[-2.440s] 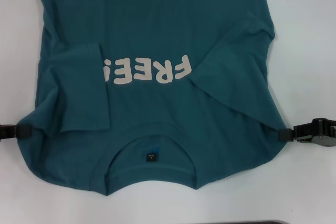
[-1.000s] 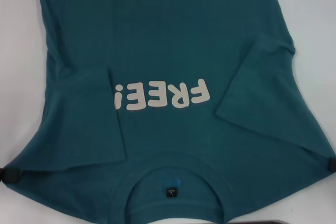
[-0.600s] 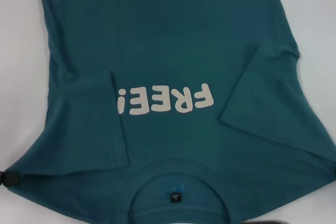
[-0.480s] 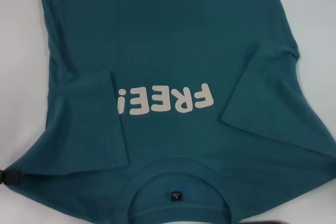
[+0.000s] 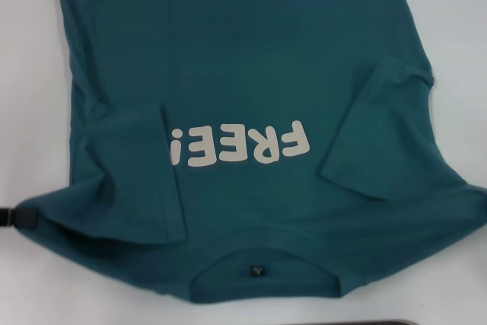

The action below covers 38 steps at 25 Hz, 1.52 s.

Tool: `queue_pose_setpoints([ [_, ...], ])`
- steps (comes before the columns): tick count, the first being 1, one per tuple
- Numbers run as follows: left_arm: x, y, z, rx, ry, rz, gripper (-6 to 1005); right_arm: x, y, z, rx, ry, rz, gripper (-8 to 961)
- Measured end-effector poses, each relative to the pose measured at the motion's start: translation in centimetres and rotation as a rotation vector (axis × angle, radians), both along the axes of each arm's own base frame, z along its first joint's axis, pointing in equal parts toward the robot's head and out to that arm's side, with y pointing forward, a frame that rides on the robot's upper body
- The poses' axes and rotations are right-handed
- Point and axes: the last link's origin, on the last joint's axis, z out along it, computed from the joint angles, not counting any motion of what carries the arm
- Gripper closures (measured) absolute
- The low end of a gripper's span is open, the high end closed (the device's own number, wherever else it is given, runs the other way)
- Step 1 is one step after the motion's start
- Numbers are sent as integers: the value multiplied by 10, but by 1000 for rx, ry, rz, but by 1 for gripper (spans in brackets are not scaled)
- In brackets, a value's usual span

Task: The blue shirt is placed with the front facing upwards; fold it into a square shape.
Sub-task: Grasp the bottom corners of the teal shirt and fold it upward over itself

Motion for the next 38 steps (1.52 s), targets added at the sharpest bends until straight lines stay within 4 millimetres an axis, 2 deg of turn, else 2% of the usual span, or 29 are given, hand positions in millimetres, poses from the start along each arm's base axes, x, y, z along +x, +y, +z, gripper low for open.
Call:
queue_pose_setpoints([
  [3,7,13,1,23,-5,-24,1001,-4,14,5,2,-1,18,917],
  [7,20,37,0,62,-2,-66,1001,-12,43,11,-1,-18,55,918],
  [9,31,56,-3,85,3,-91,1001,-20,66,15,0,-30,77,918],
  [10,31,56,-3,85,3,-91,1001,-20,66,15,0,-30,77,918],
  [14,53,92,-1,133,24,-124,1000,-36,102,19,6,-51,111,918],
  [15,53,92,-1,133,24,-124,1000,-40,112,20,11,-58,120,918],
  [21,88,130,9,194,12,-180,1000,-65,159,26,40,-101,158,917],
  [25,105,150,15,247,18,-203,1000,-79,183,25,58,-131,176,917],
  [31,120,172,19,321,36,-225,1001,-91,209,21,99,-183,179,918],
  [38,124,190,19,395,64,-204,1001,-94,221,18,130,-202,171,918],
])
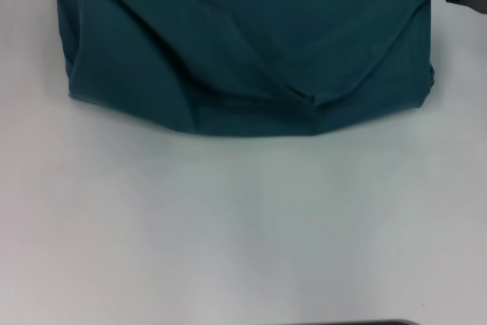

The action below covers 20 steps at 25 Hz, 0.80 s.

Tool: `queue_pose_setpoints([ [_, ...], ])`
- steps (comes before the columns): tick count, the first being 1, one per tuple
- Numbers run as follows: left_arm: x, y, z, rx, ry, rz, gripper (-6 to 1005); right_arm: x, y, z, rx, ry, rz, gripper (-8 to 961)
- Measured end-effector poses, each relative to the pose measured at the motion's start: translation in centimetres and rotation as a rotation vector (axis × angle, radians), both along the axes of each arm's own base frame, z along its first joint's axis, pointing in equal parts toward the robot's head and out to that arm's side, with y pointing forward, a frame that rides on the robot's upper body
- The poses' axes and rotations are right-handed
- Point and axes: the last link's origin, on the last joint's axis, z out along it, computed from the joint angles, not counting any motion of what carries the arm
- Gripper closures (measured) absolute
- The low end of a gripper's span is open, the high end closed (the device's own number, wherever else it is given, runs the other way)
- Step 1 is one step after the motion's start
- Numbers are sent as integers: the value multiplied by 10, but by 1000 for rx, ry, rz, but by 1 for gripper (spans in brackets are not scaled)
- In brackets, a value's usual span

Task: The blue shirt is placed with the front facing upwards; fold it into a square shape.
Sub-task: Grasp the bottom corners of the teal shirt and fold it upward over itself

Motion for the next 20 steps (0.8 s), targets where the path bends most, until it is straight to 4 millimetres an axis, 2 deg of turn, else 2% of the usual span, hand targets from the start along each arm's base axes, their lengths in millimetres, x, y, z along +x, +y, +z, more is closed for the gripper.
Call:
queue_pose_setpoints([
  [13,10,15,0,53,-6,1,1000,-15,22,7,47,-30,30,917],
  [20,-3,13,-13,68,-13,52,1000,-11,23,-6,44,-48,8,917],
])
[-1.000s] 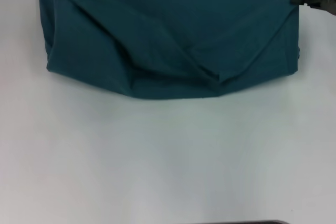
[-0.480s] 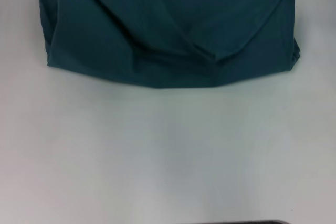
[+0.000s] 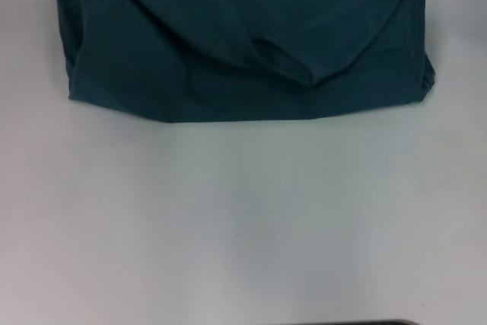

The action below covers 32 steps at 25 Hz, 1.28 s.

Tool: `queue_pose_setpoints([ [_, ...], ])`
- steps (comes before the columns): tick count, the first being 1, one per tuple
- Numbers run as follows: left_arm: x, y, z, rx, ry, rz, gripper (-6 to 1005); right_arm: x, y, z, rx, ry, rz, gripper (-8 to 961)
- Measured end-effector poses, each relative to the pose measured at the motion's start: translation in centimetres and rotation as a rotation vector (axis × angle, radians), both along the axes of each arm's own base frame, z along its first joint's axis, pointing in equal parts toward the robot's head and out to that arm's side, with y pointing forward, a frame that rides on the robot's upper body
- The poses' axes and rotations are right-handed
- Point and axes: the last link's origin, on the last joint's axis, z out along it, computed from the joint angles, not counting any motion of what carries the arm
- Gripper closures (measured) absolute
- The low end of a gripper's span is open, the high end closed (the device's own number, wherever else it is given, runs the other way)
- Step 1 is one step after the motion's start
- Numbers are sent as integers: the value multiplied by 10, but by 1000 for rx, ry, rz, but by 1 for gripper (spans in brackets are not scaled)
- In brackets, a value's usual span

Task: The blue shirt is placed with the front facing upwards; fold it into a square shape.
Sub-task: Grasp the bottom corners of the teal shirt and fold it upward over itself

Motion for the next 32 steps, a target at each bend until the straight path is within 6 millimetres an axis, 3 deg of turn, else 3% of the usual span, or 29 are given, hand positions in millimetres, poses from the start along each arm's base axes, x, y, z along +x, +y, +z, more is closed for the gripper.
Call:
queue_pose_setpoints([
  [11,-23,-10,-14,25,6,60,999,7,1,-24,0,-33,-25,917],
  [22,-34,-16,-16,42,-7,86,999,14,-4,-31,-4,-38,-46,918],
  [32,-49,-19,-23,93,16,139,996,20,-7,-44,7,-51,-86,808],
])
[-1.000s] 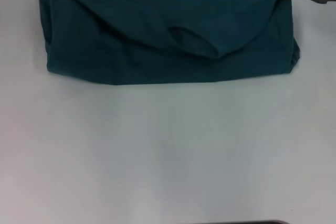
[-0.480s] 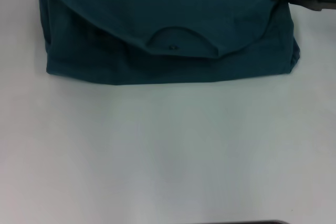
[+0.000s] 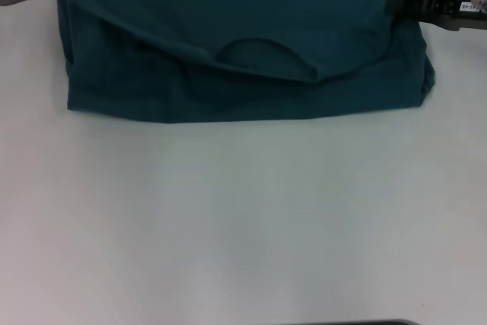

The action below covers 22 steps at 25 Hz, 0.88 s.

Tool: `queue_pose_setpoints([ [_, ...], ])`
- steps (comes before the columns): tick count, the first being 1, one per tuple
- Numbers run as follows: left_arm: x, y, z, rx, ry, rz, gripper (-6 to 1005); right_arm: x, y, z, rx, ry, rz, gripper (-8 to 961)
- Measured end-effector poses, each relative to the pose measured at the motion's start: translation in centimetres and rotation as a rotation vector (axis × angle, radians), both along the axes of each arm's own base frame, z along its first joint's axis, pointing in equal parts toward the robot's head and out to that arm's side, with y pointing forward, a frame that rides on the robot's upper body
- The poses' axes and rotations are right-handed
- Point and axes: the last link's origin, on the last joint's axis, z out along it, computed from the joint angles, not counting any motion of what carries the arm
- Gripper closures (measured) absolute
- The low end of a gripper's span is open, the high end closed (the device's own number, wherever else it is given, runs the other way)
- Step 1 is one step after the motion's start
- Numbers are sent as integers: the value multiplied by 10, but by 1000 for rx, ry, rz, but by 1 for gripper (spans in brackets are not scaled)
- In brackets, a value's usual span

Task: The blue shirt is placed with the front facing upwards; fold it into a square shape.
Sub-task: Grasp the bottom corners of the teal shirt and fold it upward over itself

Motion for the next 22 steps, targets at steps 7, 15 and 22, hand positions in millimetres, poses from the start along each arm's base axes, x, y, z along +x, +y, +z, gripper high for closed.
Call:
queue_pose_setpoints([
  [7,-7,-5,3,18,11,13,876,1,-3,-2,-9,7,1,663],
  [15,-12,-12,16,74,-16,11,580,6,-15,7,-3,63,0,374],
  [22,-11,-21,29,96,-64,-19,268,14,-25,29,52,93,18,217],
])
